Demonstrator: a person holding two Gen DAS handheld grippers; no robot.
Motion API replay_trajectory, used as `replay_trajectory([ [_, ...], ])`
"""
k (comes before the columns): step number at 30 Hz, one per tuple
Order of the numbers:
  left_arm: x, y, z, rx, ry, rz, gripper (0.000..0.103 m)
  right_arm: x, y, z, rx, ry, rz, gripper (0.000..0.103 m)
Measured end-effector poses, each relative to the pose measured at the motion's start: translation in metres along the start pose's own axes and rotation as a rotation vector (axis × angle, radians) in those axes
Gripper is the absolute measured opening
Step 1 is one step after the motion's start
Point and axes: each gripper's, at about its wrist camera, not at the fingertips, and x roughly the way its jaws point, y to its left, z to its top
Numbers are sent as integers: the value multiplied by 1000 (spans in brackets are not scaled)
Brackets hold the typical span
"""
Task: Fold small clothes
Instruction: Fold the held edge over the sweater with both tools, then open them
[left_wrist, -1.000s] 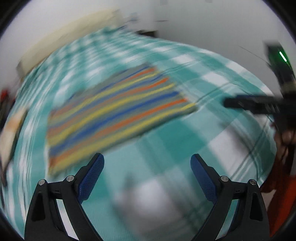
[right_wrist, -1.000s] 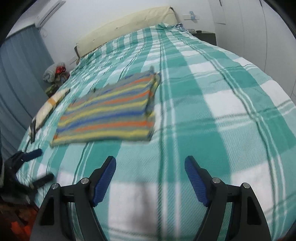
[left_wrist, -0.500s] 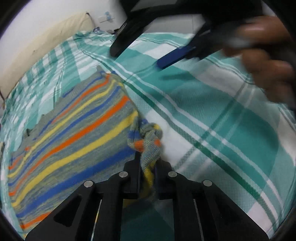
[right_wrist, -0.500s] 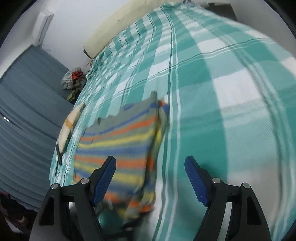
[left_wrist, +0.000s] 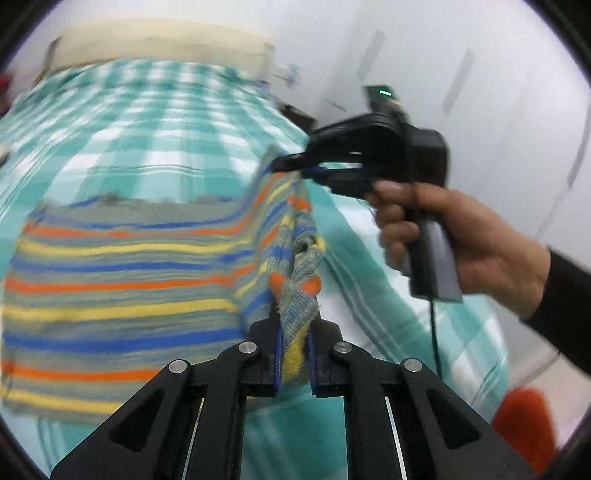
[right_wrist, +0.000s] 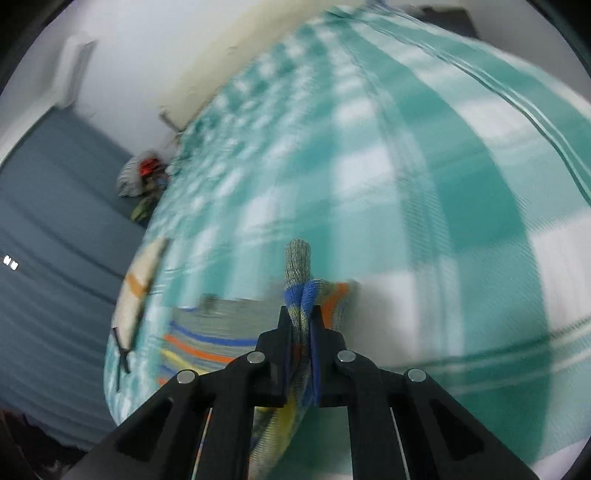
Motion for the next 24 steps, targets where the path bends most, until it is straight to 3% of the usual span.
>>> replay_trajectory([
  [4, -40, 55, 0, -158, -62, 49, 8, 31, 84, 1, -103, 31, 45, 9],
  [8, -60, 104, -12, -269, -85, 121, 8, 91, 153, -13, -167, 88, 65, 9],
  [17, -64, 185, -45, -490, -74, 202, 9, 213, 218, -56, -240, 228, 10, 9],
  [18, -63, 190, -46, -506, -61, 208, 12, 219, 219, -60, -236, 234, 22, 12],
  [20, -61, 198, -52, -548, -25, 225, 21, 229, 221, -68, -219, 261, 73, 29],
  [21, -63, 201, -56, -562, -24, 220, 26, 230, 220, -70, -204, 266, 95, 45],
  [22, -66, 202, -56, -562, -27, 217, 31, 227, 219, -71, -185, 260, 120, 55],
  [24, -78, 198, -58, -542, -31, 238, 40, 209, 217, -69, -162, 213, 173, 55],
])
